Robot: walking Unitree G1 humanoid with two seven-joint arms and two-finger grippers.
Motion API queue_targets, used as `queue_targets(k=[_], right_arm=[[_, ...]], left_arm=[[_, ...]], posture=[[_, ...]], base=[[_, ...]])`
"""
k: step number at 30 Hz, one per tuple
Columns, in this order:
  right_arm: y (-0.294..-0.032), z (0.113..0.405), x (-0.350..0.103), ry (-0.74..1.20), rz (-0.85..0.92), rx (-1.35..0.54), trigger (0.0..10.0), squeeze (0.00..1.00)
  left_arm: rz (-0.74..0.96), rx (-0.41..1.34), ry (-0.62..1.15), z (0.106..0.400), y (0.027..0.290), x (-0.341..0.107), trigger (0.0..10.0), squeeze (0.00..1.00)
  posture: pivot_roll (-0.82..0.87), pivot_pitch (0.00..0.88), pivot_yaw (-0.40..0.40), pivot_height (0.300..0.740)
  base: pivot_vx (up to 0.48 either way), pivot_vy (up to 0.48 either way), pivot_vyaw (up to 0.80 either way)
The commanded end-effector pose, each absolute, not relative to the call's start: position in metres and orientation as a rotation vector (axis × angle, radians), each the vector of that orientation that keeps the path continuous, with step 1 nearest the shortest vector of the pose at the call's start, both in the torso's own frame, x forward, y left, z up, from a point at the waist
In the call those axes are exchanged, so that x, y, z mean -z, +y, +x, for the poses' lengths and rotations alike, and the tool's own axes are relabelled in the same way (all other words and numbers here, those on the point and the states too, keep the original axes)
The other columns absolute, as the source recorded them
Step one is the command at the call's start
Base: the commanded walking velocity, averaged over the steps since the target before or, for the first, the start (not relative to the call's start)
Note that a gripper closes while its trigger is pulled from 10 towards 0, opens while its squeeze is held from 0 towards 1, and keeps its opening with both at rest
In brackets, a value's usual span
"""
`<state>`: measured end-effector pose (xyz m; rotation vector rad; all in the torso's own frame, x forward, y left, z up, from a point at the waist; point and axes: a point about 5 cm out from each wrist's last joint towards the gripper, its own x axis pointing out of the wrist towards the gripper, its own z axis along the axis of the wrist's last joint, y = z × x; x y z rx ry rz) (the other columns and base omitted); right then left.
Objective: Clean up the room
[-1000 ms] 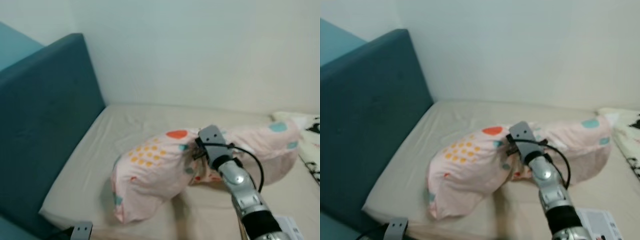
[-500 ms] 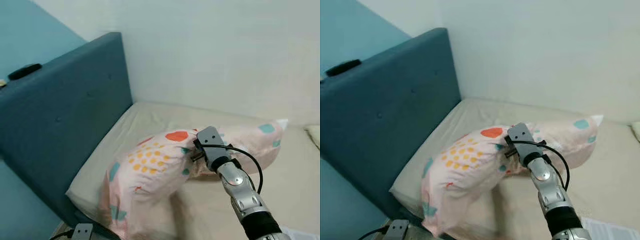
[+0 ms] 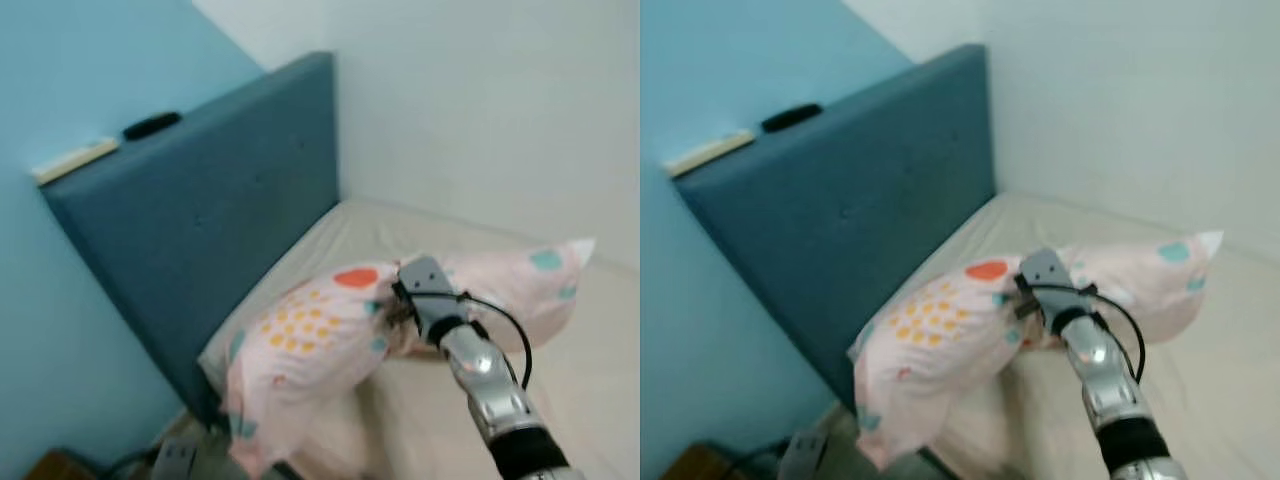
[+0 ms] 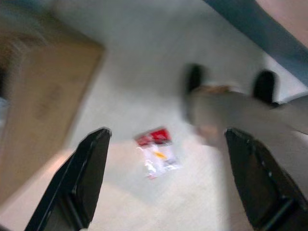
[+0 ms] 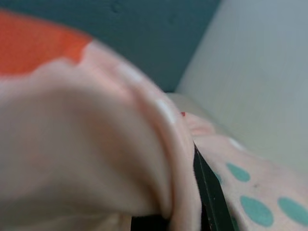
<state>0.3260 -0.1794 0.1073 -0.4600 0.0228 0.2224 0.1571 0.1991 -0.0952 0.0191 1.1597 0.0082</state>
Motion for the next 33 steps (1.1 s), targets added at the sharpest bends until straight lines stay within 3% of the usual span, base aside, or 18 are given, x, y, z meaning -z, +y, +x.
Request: queue_targets(k=[1, 25, 33], right_arm=[[-0.165, 0.33, -0.124, -0.075, -0.443, -0.248, 10.0, 0.0], [-0.174, 0.332, -0.128, -0.093, -0.456, -0.182, 10.0, 0.0], [-0.172, 0.33, -0.129, -0.088, -0.451, -0.216, 10.0, 0.0]], left_arm=[[0.025, -0.026, 1.179, 0.151, 0.205, 0.096, 10.0, 0.0], [0.013, -0.015, 1.167, 0.153, 0.204, 0.096, 10.0, 0.0], [0.023, -0.044, 1.159, 0.155, 0.207, 0.095, 10.0, 0.0]], posture=[[-0.02, 0.0, -0.001, 0.74], [-0.02, 0.0, 0.001, 0.74], [-0.02, 0.0, -0.002, 0.74]], base=[[0.0, 0.0, 0.79], [0.0, 0.0, 0.74], [0.0, -0.456, 0.19]])
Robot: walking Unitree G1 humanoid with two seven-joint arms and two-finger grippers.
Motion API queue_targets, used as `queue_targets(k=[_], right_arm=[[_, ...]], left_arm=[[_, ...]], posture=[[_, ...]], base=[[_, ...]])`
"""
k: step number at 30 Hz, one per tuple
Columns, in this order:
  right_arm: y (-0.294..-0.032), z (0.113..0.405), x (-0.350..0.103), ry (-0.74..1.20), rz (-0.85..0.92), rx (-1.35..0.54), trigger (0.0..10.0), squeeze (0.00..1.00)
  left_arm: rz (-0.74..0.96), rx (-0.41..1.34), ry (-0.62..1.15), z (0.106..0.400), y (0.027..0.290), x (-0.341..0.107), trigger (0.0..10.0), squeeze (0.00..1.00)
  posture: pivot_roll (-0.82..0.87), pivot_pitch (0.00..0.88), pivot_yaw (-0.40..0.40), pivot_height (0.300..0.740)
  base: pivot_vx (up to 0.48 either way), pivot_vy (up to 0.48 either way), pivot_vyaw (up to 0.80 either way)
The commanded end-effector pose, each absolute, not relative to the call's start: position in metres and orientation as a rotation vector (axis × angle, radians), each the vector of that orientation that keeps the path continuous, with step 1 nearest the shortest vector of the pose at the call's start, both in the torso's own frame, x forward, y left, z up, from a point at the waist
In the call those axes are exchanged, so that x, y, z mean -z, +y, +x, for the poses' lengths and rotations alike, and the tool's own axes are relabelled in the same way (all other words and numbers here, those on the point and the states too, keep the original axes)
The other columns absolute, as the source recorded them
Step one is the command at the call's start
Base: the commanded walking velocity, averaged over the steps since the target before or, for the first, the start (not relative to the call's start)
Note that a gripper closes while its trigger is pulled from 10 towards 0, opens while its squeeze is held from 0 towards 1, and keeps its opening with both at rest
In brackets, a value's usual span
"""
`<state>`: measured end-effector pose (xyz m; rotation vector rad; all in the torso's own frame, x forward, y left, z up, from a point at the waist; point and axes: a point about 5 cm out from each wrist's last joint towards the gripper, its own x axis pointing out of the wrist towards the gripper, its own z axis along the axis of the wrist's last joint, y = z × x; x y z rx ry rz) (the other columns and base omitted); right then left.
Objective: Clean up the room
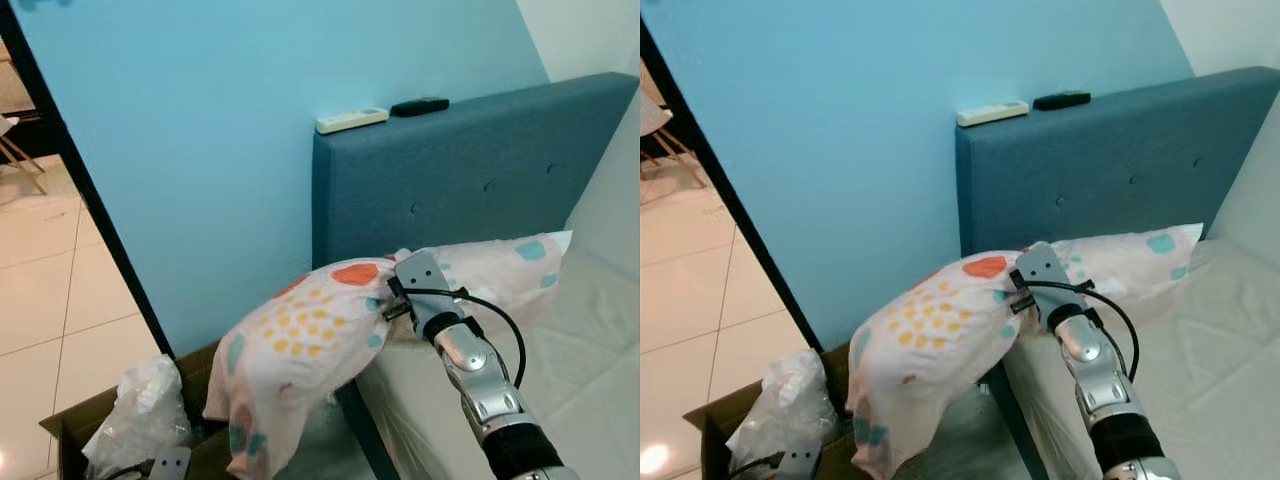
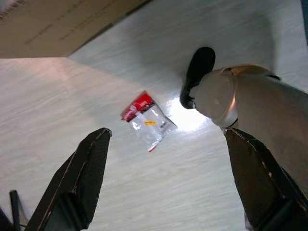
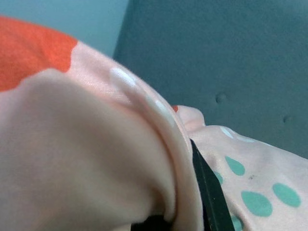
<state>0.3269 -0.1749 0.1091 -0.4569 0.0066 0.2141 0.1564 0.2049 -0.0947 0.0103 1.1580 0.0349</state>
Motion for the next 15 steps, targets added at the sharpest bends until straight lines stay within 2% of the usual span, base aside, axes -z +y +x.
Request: queue_targets(k=[1, 2, 8, 15], right_arm=[[-0.172, 0.3303, -0.1285, -0.088, -0.451, -0.216, 10.0, 0.0], [-0.1717, 0.3302, -0.1284, -0.087, -0.455, -0.218, 10.0, 0.0], [-0.174, 0.3309, -0.1298, -0.097, -0.457, -0.191, 10.0, 0.0], [-0.1762, 0.3324, -0.1331, -0.113, -0.469, -0.166, 10.0, 0.0]], left_arm=[[0.023, -0.044, 1.159, 0.1545, 0.2066, 0.0952, 10.0, 0.0], [0.032, -0.053, 1.153, 0.155, 0.2077, 0.0948, 10.0, 0.0], [0.012, -0.061, 1.15, 0.155, 0.2074, 0.0948, 10.0, 0.0], [0.0, -0.037, 1.147, 0.1559, 0.2055, 0.0947, 10.0, 0.0]], posture=[[-0.02, 0.0, -0.002, 0.74], [-0.03, 0.0, -0.002, 0.74], [-0.03, 0.0, -0.002, 0.74], [-0.03, 0.0, 0.001, 0.74]], base=[[0.0, -0.454, 0.79], [0.0, -0.337, 0.79], [0.0, 0.0, 0.75], [0.0, 0.0, 0.0]])
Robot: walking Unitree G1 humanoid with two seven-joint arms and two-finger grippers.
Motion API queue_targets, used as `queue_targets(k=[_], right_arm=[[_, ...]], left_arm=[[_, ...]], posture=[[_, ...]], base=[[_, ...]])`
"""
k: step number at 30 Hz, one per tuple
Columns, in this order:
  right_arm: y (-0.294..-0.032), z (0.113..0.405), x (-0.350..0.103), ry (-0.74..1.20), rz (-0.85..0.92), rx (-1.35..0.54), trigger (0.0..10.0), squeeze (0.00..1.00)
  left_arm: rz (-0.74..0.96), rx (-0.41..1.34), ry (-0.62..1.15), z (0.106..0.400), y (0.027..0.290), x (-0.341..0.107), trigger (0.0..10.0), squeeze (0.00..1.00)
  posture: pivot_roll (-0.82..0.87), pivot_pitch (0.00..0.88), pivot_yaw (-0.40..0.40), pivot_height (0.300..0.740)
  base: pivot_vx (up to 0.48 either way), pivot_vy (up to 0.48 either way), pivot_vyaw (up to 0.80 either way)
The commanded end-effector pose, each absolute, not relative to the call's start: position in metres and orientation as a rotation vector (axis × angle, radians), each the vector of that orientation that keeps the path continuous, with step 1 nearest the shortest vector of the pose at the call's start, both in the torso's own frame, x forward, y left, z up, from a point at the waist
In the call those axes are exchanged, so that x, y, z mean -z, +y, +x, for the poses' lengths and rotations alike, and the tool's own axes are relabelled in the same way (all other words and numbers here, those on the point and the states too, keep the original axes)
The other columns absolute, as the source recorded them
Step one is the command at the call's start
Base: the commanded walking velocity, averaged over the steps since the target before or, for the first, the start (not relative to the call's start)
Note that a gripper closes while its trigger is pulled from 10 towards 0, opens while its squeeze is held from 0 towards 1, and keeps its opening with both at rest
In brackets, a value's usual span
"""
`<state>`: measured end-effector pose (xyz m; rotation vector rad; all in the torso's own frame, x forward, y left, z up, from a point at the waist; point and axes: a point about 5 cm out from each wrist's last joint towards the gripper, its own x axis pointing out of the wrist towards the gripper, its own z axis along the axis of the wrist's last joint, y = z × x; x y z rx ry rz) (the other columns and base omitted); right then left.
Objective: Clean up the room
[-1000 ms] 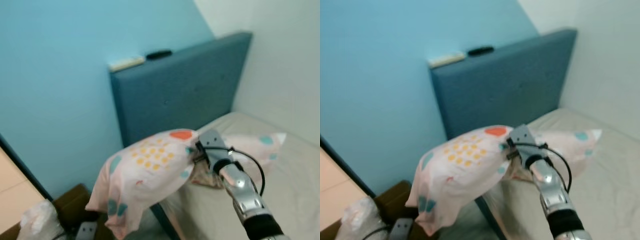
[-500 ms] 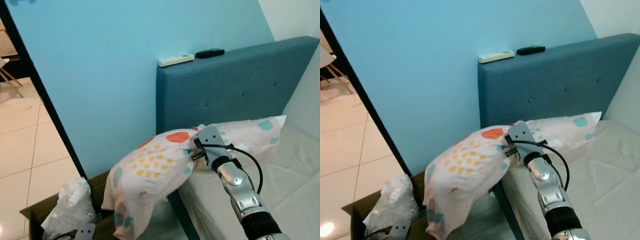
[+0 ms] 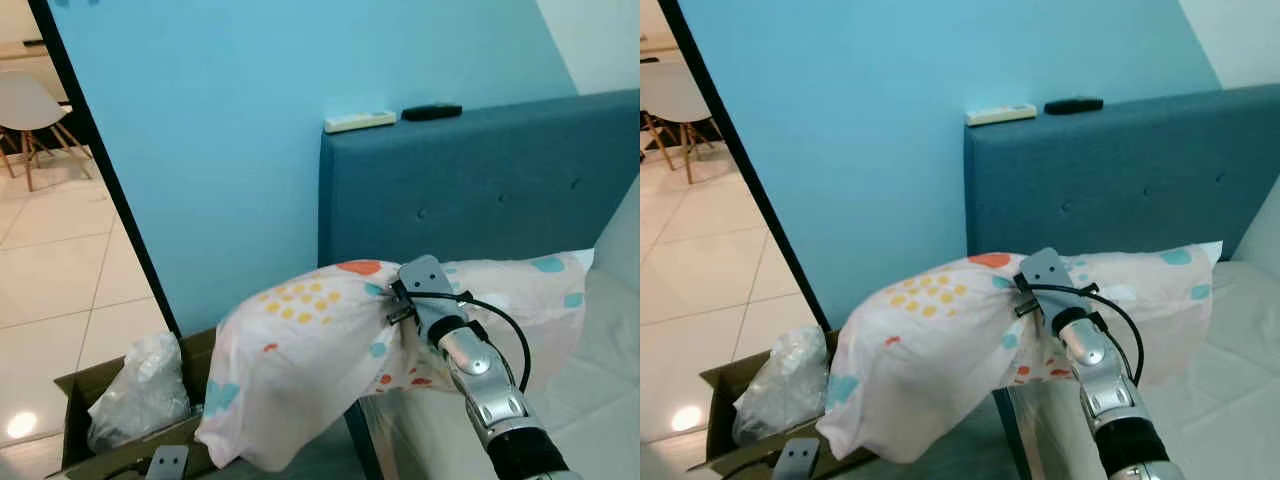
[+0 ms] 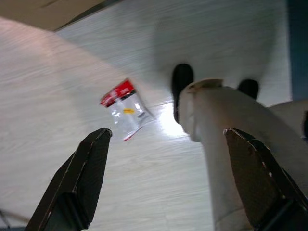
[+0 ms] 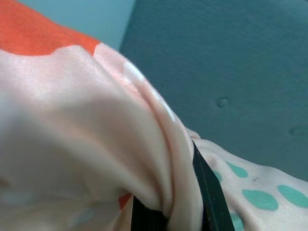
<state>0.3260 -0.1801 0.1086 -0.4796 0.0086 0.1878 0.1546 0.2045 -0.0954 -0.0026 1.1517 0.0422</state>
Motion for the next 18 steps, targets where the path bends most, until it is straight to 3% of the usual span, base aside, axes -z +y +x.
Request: queue_targets(k=[1, 7, 18], right_arm=[[-0.1763, 0.332, -0.1326, -0.113, -0.47, -0.167, 10.0, 0.0], [-0.1756, 0.3306, -0.1314, -0.112, -0.47, -0.173, 10.0, 0.0], [-0.1676, 0.3295, -0.1311, -0.137, -0.493, -0.225, 10.0, 0.0]], left_arm=[[-0.001, -0.034, 1.149, 0.156, 0.2053, 0.0947, 10.0, 0.0], [-0.019, -0.046, 1.146, 0.1566, 0.2054, 0.0944, 10.0, 0.0], [0.004, -0.058, 1.14, 0.1581, 0.2067, 0.0937, 10.0, 0.0]], posture=[[-0.03, 0.0, 0.0, 0.74], [-0.03, 0.0, 0.002, 0.74], [-0.03, 0.0, 0.0, 0.74]], base=[[0.0, -0.454, 0.0], [0.0, -0.444, 0.0], [0.0, 0.0, 0.0]])
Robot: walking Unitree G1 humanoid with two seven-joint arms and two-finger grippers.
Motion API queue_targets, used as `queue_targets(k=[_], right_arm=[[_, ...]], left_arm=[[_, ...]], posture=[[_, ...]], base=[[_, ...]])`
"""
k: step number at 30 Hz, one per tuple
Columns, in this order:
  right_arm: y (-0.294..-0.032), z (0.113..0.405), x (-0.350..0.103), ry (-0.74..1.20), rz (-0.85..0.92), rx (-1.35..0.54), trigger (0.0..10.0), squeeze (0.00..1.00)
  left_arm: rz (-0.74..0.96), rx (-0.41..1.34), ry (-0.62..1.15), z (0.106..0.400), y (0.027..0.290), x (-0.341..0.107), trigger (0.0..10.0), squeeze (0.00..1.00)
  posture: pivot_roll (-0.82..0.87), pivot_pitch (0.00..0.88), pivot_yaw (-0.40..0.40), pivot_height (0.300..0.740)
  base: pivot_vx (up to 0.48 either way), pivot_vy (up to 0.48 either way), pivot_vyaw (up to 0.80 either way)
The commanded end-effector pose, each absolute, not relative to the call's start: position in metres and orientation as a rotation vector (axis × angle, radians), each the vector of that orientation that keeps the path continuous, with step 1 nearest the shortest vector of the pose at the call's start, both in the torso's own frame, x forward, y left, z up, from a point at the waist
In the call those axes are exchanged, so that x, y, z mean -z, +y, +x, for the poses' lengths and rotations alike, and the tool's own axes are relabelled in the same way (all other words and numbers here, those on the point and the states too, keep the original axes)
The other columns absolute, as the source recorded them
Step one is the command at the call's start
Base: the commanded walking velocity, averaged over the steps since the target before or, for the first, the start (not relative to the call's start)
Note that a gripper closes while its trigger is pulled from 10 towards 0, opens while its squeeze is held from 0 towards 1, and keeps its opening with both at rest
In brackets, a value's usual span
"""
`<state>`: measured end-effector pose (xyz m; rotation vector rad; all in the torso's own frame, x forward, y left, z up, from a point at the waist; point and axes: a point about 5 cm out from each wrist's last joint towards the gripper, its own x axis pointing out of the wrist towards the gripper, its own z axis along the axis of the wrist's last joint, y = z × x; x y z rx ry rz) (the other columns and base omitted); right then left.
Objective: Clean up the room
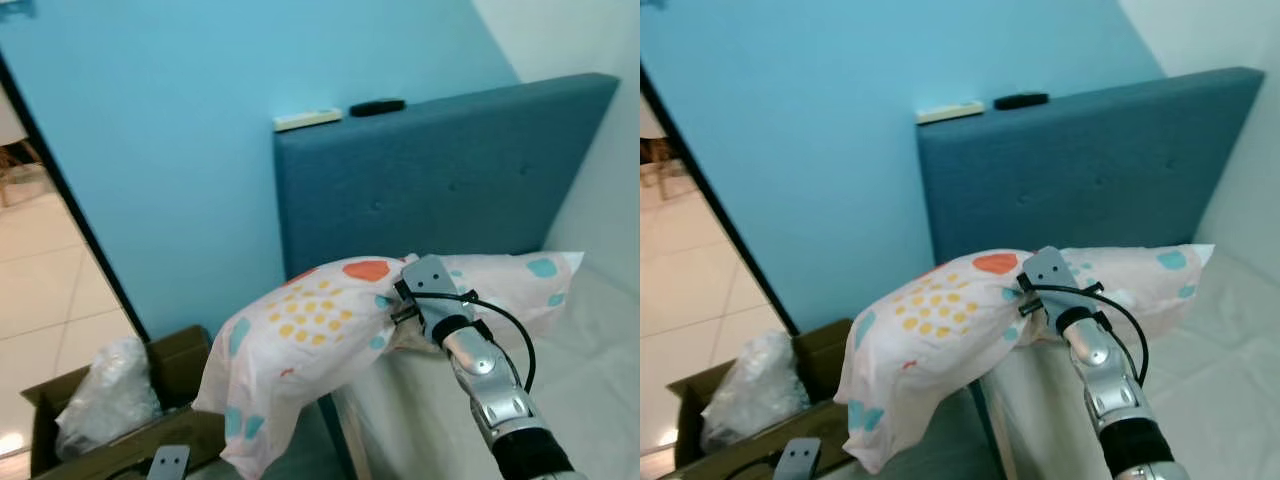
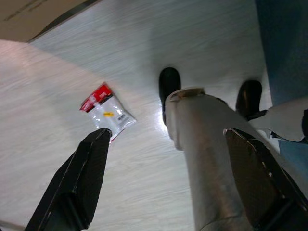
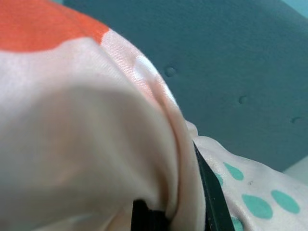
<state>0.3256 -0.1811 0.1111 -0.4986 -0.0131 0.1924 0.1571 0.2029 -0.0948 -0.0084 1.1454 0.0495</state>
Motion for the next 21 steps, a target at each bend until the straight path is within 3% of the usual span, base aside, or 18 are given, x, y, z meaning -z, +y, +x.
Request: queue_targets(k=[1, 5, 12, 16, 21], right_arm=[[-0.1669, 0.3291, -0.1307, -0.137, -0.496, -0.229, 10.0, 0.0], [-0.1646, 0.3275, -0.1286, -0.131, -0.512, -0.258, 10.0, 0.0], [-0.1618, 0.3248, -0.125, -0.117, -0.521, -0.292, 10.0, 0.0], [-0.1616, 0.3252, -0.1262, -0.129, -0.52, -0.283, 10.0, 0.0], [-0.1645, 0.3266, -0.1273, -0.128, -0.511, -0.257, 10.0, 0.0]], left_arm=[[0.003, -0.059, 1.139, 0.1584, 0.2066, 0.0936, 10.0, 0.0], [-0.001, -0.063, 1.127, 0.1599, 0.2066, 0.093, 10.0, 0.0], [0.005, -0.048, 1.123, 0.1612, 0.2056, 0.0926, 10.0, 0.0], [0.006, -0.049, 1.122, 0.1614, 0.2055, 0.0925, 10.0, 0.0], [0.003, -0.051, 1.121, 0.1618, 0.2053, 0.0924, 10.0, 0.0]], posture=[[-0.03, 0.0, 0.0, 0.74], [-0.03, 0.0, -0.002, 0.74], [-0.03, 0.0, -0.003, 0.74], [-0.03, 0.0, -0.002, 0.74], [-0.03, 0.0, -0.004, 0.74]], base=[[0.0, 0.0, 0.0], [0.0, 0.0, 0.0], [0.0, 0.0, 0.77], [0.386, 0.0, 0.78], [0.412, 0.0, 0.0]])
